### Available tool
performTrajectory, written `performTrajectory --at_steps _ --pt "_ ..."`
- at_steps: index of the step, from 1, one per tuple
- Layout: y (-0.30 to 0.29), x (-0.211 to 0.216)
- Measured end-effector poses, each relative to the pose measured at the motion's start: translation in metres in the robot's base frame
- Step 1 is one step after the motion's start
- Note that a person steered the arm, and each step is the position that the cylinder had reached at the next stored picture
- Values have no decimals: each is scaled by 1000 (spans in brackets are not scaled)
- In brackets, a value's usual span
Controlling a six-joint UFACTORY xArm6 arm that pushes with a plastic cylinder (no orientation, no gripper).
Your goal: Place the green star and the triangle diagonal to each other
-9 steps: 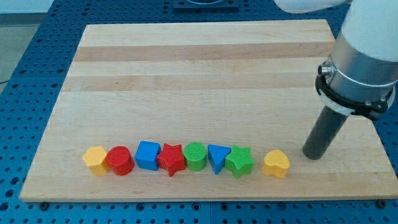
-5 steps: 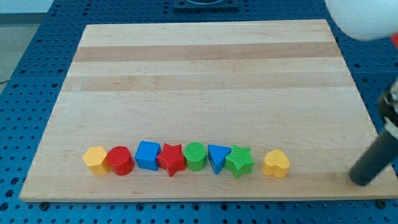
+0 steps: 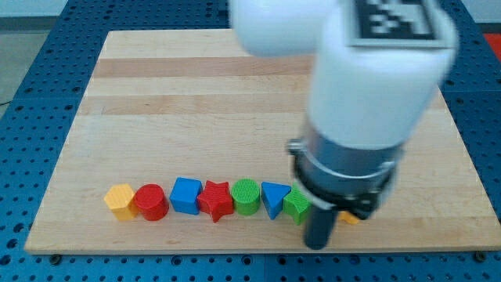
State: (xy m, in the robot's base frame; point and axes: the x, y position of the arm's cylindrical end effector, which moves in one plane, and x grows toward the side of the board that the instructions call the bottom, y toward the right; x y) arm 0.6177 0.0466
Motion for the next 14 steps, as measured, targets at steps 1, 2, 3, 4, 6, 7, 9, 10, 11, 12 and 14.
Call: performTrajectory --at_steps 1,2,3,4,6,7,9,10,11,12,14 --pt "-28 0" --pt "-31 0" --pt "-31 0" --pt "-33 -16" --pt "-33 -58" --pt "-27 -55" --pt "2 -31" --pt "15 -20" --pt "16 0" --pt "31 1" --pt "51 -72"
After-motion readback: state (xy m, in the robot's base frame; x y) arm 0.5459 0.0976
